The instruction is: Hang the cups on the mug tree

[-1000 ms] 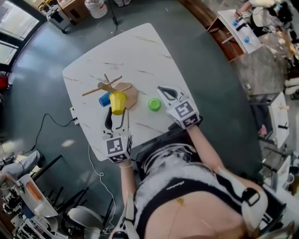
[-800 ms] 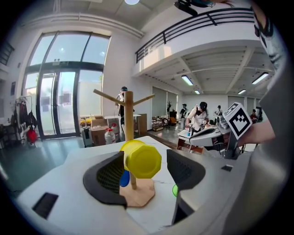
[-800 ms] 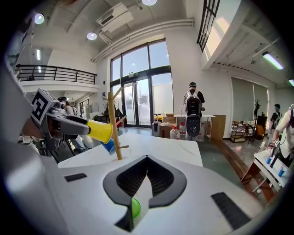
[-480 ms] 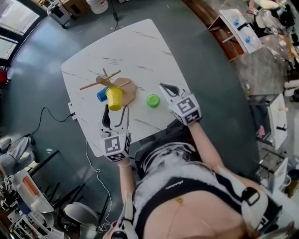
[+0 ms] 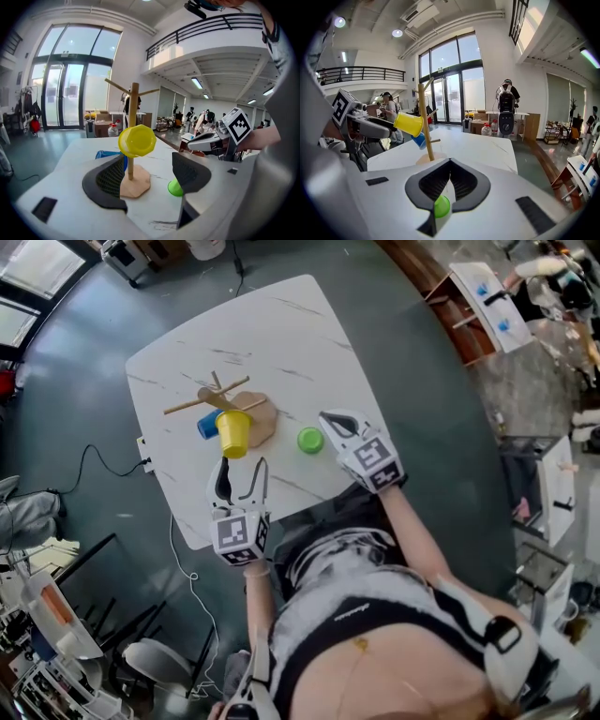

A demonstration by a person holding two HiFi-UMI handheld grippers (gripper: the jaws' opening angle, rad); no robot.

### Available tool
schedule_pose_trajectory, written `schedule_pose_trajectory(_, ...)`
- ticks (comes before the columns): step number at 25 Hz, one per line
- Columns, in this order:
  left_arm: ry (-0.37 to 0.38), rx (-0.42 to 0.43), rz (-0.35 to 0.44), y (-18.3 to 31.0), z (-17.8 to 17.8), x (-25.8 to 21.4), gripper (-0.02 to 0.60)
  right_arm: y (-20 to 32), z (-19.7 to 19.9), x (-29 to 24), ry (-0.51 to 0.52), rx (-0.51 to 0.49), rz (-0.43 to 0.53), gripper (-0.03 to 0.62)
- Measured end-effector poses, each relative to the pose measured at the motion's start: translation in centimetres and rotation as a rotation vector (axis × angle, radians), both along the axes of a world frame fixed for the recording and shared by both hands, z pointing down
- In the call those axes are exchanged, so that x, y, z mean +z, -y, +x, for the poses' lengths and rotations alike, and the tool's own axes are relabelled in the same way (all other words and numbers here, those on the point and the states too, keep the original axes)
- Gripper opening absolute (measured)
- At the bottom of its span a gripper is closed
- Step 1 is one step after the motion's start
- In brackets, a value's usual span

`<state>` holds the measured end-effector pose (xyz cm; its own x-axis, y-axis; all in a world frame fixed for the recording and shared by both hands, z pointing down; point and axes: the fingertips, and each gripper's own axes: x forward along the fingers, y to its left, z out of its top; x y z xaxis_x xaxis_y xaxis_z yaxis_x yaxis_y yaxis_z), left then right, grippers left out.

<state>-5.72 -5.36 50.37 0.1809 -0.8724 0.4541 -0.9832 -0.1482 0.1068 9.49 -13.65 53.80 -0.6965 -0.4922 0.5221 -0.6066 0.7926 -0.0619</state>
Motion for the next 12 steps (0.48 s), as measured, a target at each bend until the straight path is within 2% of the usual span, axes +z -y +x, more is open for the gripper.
schedule_pose_trajectory(6, -0.039, 0.029, -0.044, 0.2, 1.4, 1.8, 0.33, -1.0, -0.6, 1.6, -0.058, -0.072, -0.03, 0.006)
schedule_pose_trajectory(10, -0.062, 0.036, -0.061, 0.5, 1.7, 2.4, 0.33, -1.7, -1.1, 3.2, -0.11, -0.138, -0.062, 0.053)
schedule_pose_trajectory(12, -0.074, 0.041, -0.072, 0.5, 1.9, 2.7, 0.33, -2.1, -1.4, 4.0, -0.134, -0.168, -0.085, 0.105)
